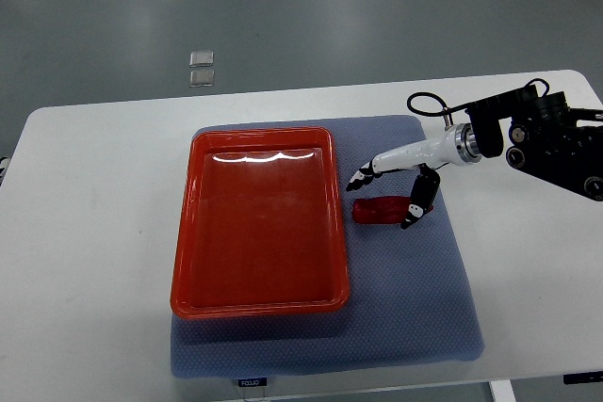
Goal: Place red pepper on red tray
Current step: 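Lower the right hand down around the red pepper, then close the right hand's fingers around the red pepper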
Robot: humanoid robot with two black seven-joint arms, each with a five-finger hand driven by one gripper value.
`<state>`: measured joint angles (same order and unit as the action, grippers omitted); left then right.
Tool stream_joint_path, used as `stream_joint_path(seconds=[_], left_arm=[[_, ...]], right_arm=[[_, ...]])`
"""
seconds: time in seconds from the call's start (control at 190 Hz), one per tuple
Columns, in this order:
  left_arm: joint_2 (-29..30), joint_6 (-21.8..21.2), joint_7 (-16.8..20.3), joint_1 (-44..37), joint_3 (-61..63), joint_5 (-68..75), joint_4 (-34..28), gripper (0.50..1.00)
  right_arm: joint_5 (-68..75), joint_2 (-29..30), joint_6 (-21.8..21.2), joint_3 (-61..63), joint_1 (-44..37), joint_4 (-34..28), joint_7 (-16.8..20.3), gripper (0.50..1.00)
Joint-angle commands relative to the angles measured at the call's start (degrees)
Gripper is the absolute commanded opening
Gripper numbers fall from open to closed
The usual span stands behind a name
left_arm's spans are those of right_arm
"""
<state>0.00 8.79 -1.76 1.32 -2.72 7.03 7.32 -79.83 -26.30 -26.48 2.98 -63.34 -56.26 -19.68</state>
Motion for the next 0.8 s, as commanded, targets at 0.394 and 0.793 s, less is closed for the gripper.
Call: stream_joint_path(seconds=[0.394,0.793], left_arm=[[0.0,0.0,0.0,0.1,0.0,0.0,0.0,1.0],[0.0,0.0,0.0,0.1,0.0,0.0,0.0,1.0]], right_arm=[[-0.9,-0.6,2.3,-0.1,1.7,1.4,0.0,0.756],[-0.9,-0.2,2.1,-0.1,1.7,1.6,-0.2,0.547]])
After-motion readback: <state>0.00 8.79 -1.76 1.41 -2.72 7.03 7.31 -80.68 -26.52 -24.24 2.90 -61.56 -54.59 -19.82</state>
